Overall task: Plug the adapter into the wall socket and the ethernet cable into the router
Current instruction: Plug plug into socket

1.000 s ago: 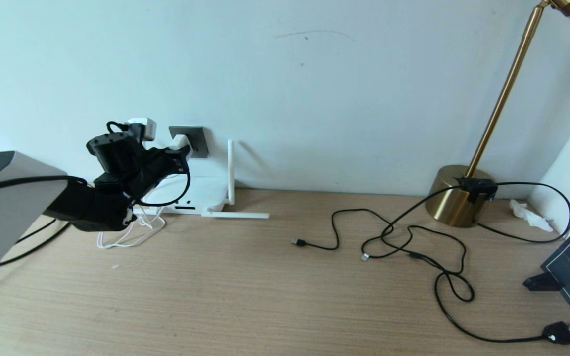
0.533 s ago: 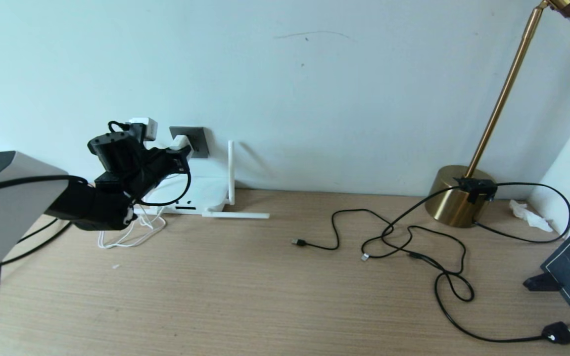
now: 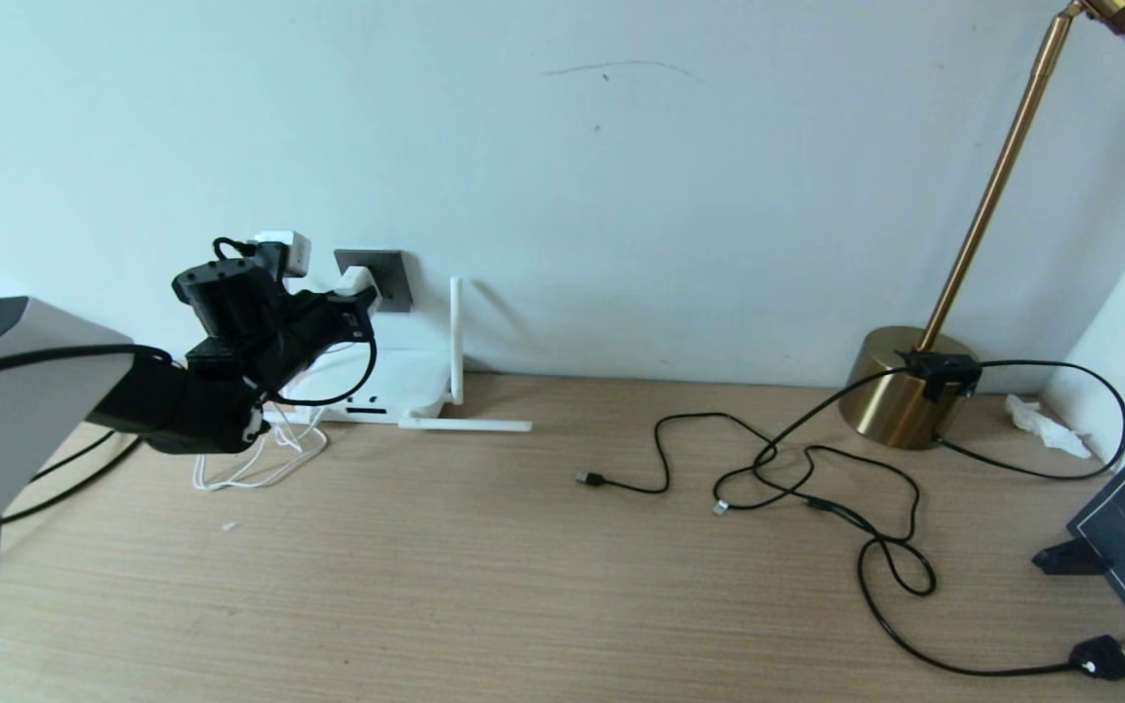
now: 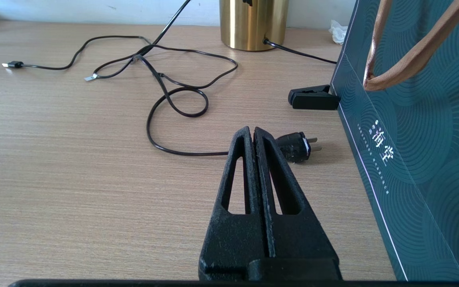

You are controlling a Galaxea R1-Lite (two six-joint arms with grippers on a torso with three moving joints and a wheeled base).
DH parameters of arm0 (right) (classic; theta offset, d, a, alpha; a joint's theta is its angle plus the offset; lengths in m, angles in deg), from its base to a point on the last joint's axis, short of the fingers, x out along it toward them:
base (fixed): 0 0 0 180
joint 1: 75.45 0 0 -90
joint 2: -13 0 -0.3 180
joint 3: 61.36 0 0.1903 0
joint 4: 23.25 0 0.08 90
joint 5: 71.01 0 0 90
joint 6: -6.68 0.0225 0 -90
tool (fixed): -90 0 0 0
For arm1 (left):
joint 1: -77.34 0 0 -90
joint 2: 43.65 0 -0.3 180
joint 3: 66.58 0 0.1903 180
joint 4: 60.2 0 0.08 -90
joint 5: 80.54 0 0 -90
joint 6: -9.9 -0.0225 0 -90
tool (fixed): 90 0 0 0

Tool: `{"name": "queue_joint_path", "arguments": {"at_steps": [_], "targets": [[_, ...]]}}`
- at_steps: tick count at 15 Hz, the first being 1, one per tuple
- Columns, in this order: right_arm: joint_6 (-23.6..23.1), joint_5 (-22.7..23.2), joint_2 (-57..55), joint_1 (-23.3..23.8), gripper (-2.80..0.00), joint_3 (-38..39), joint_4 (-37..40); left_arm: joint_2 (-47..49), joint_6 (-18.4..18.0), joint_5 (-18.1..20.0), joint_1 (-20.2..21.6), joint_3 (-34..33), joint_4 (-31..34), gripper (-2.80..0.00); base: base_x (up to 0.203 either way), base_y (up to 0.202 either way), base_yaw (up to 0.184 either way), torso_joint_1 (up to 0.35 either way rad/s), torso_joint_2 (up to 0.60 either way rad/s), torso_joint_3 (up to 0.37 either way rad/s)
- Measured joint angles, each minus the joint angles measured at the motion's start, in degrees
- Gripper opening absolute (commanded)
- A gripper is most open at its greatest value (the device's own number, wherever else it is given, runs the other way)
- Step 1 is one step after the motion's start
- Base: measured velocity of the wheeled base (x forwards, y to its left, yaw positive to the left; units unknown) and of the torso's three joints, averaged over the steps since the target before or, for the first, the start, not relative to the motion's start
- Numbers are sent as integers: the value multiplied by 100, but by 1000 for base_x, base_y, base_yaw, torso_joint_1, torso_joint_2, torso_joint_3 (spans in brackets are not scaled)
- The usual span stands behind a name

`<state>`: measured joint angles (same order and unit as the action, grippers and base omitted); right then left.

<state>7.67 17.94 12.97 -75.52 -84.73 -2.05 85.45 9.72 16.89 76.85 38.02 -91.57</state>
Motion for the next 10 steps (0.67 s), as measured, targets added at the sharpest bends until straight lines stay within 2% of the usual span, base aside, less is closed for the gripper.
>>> {"name": "queue_joint_path", "arguments": {"at_steps": [10], "targets": [[-2,0,0,0,-280,0,0,-278,4,-2,-15,-424,-108,-280,0,0,0,0,0,0]]}}
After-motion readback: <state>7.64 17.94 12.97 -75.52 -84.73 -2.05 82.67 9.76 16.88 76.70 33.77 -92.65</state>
